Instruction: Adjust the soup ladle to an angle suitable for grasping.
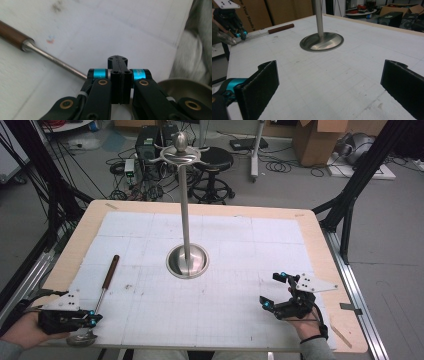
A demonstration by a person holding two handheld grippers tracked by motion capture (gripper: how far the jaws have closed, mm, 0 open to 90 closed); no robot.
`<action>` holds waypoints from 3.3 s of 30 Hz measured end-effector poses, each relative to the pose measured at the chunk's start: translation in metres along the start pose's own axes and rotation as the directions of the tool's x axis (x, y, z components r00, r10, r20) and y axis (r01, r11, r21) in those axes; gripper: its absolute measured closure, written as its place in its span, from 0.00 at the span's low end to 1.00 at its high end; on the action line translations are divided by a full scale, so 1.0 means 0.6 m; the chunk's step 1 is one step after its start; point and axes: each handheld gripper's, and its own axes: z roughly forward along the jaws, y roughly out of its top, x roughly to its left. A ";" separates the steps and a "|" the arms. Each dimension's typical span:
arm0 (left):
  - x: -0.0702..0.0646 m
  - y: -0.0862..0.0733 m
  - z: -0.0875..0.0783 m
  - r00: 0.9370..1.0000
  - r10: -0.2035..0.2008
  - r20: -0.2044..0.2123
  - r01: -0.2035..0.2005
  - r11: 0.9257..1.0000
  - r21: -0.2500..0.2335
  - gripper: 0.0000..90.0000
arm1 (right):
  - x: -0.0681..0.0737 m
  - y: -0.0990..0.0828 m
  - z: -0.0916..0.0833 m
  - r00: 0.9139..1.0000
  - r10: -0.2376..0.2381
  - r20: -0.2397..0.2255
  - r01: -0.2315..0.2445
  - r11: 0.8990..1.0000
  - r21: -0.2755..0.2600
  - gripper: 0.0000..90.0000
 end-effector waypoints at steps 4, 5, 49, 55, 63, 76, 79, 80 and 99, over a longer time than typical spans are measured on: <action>0.014 0.020 -0.009 0.997 -0.026 -0.078 0.020 0.997 -0.075 1.00 | 0.001 0.000 0.001 1.000 0.002 -0.005 -0.002 1.000 0.005 0.01; 0.021 0.025 -0.010 0.994 -0.031 -0.105 0.021 0.996 -0.091 1.00 | 0.001 0.000 0.000 1.000 0.000 -0.004 0.000 1.000 0.005 0.01; 0.110 0.077 0.101 0.980 -0.137 -0.146 0.138 0.990 0.001 1.00 | 0.001 0.003 -0.004 1.000 -0.001 0.005 0.001 1.000 -0.013 0.01; 0.096 0.087 0.109 0.984 -0.106 -0.143 0.110 0.994 0.020 1.00 | 0.001 0.002 -0.002 1.000 -0.001 0.000 0.001 1.000 -0.009 0.01; 0.075 0.099 0.122 0.994 -0.062 -0.091 0.064 0.998 0.027 1.00 | 0.001 0.002 -0.001 1.000 -0.003 0.000 0.003 1.000 -0.008 0.01; 0.054 0.104 0.127 0.998 -0.025 -0.055 0.027 0.999 0.030 1.00 | 0.001 0.002 -0.002 1.000 -0.002 -0.001 0.002 1.000 -0.007 0.01; 0.045 0.106 0.130 0.999 -0.003 -0.033 0.004 0.999 0.033 1.00 | 0.000 0.002 -0.001 1.000 -0.004 0.000 0.004 1.000 -0.007 0.01; 0.043 0.107 0.131 1.000 -0.001 -0.028 0.002 1.000 0.031 1.00 | 0.000 0.002 -0.001 1.000 -0.005 -0.001 0.005 1.000 -0.007 0.01; -0.001 0.119 0.138 0.992 0.123 0.029 -0.125 0.989 0.075 1.00 | 0.002 0.002 0.000 1.000 -0.003 -0.002 0.003 1.000 -0.001 0.01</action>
